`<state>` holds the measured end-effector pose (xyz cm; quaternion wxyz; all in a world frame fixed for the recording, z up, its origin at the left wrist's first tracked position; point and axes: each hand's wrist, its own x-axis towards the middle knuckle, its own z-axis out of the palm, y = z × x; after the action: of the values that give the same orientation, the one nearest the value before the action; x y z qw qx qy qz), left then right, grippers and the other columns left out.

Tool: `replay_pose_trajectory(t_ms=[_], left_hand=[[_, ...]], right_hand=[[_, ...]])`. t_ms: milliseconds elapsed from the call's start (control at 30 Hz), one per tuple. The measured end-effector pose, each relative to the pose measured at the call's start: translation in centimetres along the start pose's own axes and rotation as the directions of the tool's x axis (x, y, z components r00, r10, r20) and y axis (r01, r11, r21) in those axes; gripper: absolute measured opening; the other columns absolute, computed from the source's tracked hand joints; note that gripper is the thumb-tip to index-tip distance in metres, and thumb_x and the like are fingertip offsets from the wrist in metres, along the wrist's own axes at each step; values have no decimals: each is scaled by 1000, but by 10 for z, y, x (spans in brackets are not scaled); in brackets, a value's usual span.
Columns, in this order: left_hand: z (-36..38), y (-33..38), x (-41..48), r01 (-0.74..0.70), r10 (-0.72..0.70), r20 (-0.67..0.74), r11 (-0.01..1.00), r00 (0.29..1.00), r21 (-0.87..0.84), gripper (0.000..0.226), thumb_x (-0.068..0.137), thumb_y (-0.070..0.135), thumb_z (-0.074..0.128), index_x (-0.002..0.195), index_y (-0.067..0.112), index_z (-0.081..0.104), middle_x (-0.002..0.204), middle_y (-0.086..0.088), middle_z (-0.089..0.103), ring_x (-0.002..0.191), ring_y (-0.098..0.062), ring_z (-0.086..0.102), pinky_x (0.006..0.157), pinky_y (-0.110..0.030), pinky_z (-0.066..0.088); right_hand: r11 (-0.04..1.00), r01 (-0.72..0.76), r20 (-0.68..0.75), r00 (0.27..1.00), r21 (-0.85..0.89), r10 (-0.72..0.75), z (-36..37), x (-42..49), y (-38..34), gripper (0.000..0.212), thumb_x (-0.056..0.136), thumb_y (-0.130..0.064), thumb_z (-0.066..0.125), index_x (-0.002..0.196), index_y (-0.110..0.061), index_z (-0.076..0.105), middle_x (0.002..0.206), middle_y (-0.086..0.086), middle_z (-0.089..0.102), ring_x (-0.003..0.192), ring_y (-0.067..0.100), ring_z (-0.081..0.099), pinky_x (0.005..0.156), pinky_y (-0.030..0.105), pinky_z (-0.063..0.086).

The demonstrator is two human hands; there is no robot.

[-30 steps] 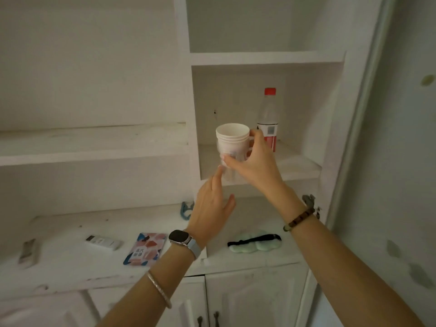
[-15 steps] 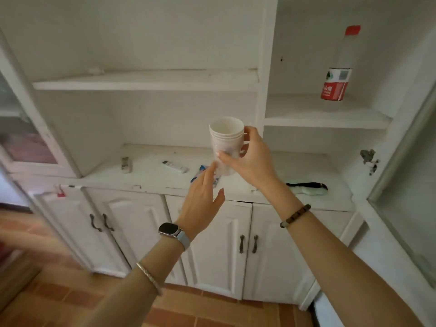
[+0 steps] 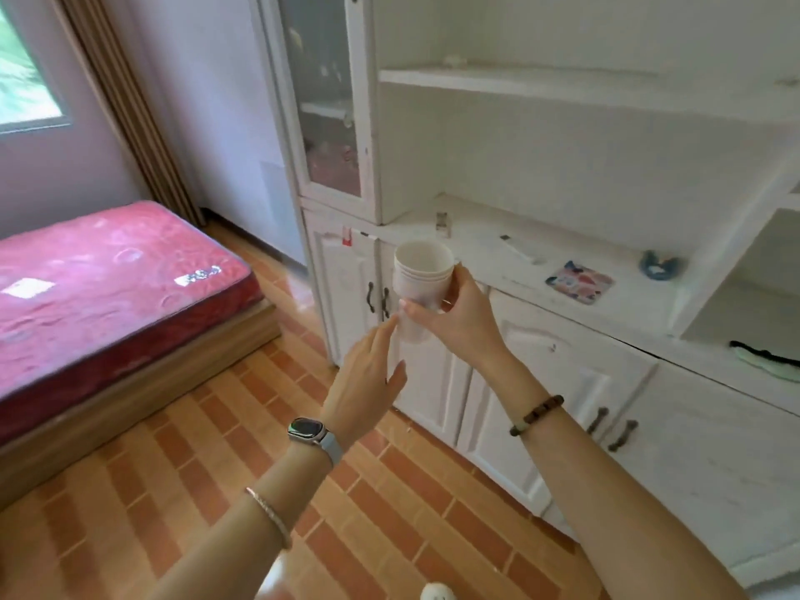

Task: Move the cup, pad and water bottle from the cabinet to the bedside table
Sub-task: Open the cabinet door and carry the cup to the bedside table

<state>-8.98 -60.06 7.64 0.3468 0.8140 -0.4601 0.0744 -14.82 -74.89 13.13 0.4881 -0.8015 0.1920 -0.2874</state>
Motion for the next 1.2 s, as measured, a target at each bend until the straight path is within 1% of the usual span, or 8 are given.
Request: replay_pose_trajectory(t_ms=[233, 333, 467, 600, 733, 867, 1067, 1200], left_hand=[[-66, -80, -54, 223, -208, -138, 969, 968, 102, 64, 84, 5, 56, 143, 10, 30, 138, -7, 47, 125, -19, 43, 102, -16, 23], [-94, -112, -71, 312, -280, -208, 939, 937, 142, 67, 84, 6, 58, 144, 10, 29, 139, -6, 47, 127, -17, 41, 109, -26, 29], [-129, -153, -89, 431, -363, -308, 882, 880, 190, 64, 85, 5, 57, 143, 10, 31, 137, -5, 49, 122, -16, 43, 101, -14, 23], [-157, -189, -110, 544, -437, -394, 812, 808, 214, 63, 85, 7, 57, 142, 9, 31, 140, -6, 47, 125, -17, 44, 103, -17, 25], [-180, -215, -141, 641, -497, -475, 740, 727, 206, 66, 86, 9, 58, 145, 12, 27, 139, -4, 47, 126, -15, 43, 108, -25, 32], [-201, -231, -176, 747, -565, -549, 640, 616, 179, 67, 87, 13, 58, 145, 17, 26, 138, 0, 48, 126, -12, 43, 101, -12, 24], [-236, -259, -241, 828, -630, -615, 557, 475, 69, 64, 85, 12, 59, 143, 16, 30, 132, -2, 51, 120, -13, 48, 103, -29, 40], [-267, -285, -286, 838, -637, -613, 540, 468, 79, 65, 84, 5, 57, 143, 14, 30, 133, -5, 51, 122, -15, 47, 103, -23, 35]], right_hand=[[996, 72, 260, 962, 56, -85, 127, 11, -30, 62, 69, -36, 85, 119, -20, 51, 110, -8, 62, 101, 8, 61, 79, 15, 50], [989, 120, 352, 925, 91, -144, 182, 20, -46, 65, 67, -38, 86, 120, -20, 52, 108, -11, 61, 101, 8, 60, 78, 14, 51], [972, 188, 462, 856, 141, -232, 254, 31, -66, 72, 59, -55, 82, 119, -28, 52, 112, -10, 64, 104, 11, 62, 86, 36, 56], [958, 195, 579, 765, 211, -283, 318, 36, -90, 61, 67, -38, 86, 116, -21, 53, 105, -11, 63, 97, 6, 62, 79, 22, 54], [931, 212, 670, 649, 295, -360, 377, 27, -108, 63, 68, -36, 85, 120, -19, 54, 111, -7, 64, 100, 9, 62, 82, 25, 54], [913, 223, 735, 543, 340, -406, 430, 3, -125, 70, 68, -40, 85, 125, -18, 51, 115, -6, 63, 103, 10, 61, 84, 25, 55], [898, 196, 808, 392, 393, -439, 506, -48, -152, 67, 70, -32, 85, 125, -16, 50, 113, -5, 61, 102, 10, 59, 74, 14, 49], [889, 194, 826, 330, 415, -458, 561, -85, -175, 68, 69, -33, 85, 125, -17, 49, 114, -4, 61, 104, 11, 59, 78, 17, 50]])
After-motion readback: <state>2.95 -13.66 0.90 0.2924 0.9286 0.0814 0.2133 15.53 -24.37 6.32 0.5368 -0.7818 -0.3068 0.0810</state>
